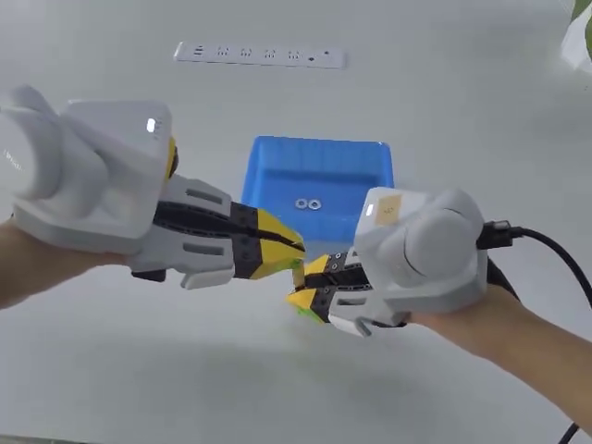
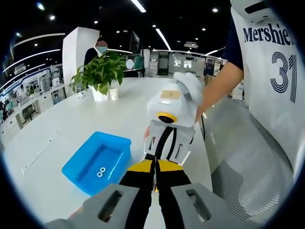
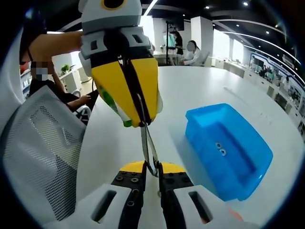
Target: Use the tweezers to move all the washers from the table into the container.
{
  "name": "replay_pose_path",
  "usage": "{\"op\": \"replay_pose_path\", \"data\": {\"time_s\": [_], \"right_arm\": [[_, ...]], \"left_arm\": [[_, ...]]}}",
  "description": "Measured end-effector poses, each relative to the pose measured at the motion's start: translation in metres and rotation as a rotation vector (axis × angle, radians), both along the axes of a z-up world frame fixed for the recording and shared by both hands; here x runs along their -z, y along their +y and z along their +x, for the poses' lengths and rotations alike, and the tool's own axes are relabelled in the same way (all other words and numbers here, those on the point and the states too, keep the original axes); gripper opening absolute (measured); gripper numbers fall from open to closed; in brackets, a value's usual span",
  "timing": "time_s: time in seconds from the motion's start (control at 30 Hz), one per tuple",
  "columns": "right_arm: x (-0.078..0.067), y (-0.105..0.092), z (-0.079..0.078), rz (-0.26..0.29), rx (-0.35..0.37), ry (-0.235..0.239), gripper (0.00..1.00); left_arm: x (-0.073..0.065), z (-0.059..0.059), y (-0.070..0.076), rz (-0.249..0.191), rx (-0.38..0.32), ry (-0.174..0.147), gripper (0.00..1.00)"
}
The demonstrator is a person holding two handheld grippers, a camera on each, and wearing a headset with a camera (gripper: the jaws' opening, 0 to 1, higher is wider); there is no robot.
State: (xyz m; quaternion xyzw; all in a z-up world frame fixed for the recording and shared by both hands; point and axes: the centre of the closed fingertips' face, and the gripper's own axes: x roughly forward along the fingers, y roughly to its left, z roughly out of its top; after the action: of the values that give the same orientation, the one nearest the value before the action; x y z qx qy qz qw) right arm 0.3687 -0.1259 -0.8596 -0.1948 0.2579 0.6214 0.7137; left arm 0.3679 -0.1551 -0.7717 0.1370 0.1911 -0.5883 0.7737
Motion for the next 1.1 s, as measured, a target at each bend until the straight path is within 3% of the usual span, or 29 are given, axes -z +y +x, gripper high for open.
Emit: {"op": "replay_pose_path", "data": {"time_s": [0.67, 1.1], "right_arm": [[-0.042, 0.001, 0.013, 0.031, 0.005, -0.083, 0.11], [-0.068, 0.003, 0.036, 0.052, 0.012, -0.140, 0.11]], "left_arm": [[-0.040, 0.006, 0.000, 0.002, 0.032, -0.092, 0.05], [-0.065, 0.026, 0.002, 0.007, 0.060, -0.155, 0.05]]}}
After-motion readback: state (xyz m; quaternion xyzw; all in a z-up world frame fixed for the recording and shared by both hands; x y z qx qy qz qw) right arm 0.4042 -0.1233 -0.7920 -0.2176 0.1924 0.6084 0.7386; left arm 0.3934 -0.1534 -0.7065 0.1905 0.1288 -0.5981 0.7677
